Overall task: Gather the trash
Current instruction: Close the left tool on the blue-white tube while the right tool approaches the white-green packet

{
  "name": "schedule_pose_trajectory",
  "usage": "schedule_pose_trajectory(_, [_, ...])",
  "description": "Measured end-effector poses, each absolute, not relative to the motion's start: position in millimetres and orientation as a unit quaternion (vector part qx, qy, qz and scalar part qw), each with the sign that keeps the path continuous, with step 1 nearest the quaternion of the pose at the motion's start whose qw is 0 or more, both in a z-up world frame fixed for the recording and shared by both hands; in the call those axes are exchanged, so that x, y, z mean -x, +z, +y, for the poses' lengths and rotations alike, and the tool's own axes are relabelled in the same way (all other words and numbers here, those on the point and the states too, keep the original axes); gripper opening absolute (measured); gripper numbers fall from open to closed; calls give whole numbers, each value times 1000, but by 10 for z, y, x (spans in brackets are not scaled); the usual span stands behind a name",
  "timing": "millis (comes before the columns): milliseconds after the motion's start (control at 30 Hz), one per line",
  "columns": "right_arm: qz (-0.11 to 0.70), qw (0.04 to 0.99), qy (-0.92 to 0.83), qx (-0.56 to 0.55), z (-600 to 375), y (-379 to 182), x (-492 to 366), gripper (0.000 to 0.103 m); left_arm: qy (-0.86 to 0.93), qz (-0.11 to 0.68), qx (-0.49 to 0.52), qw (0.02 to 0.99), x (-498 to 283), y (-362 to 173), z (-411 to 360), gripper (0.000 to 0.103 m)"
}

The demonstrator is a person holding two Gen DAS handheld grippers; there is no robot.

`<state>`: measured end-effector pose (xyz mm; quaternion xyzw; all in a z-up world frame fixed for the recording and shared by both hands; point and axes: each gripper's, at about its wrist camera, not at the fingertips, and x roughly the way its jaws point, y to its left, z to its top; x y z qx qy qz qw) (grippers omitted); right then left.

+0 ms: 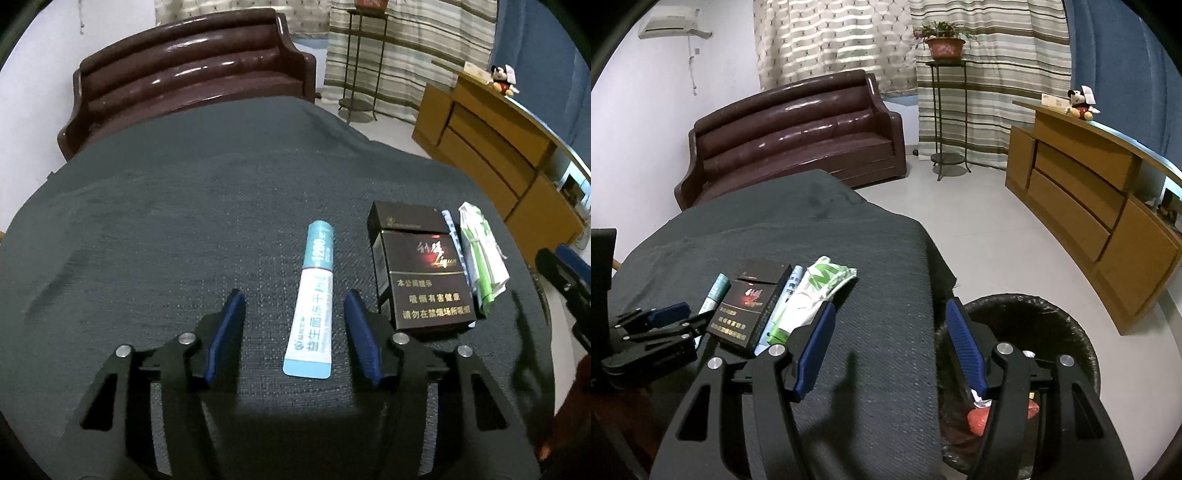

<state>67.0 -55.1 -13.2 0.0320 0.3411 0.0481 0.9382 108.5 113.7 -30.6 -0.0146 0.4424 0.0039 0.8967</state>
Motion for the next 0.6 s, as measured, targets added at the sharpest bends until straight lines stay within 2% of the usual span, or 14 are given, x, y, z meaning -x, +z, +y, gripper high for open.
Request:
schedule_pose_trajectory(100, [345,937,53,-28,-479,-134,-709,61,-4,442,15,897,-1079,-299,1166,43])
schedule_pose_trajectory(233, [350,935,58,-24,-374,-134,-765,61,-15,440,20,898,-1060,-298,1225,19])
schedule_pose_trajectory(600, [377,924,69,-12,-100,-197,-959,61,4,427,6,904,-993,-258,1368,18])
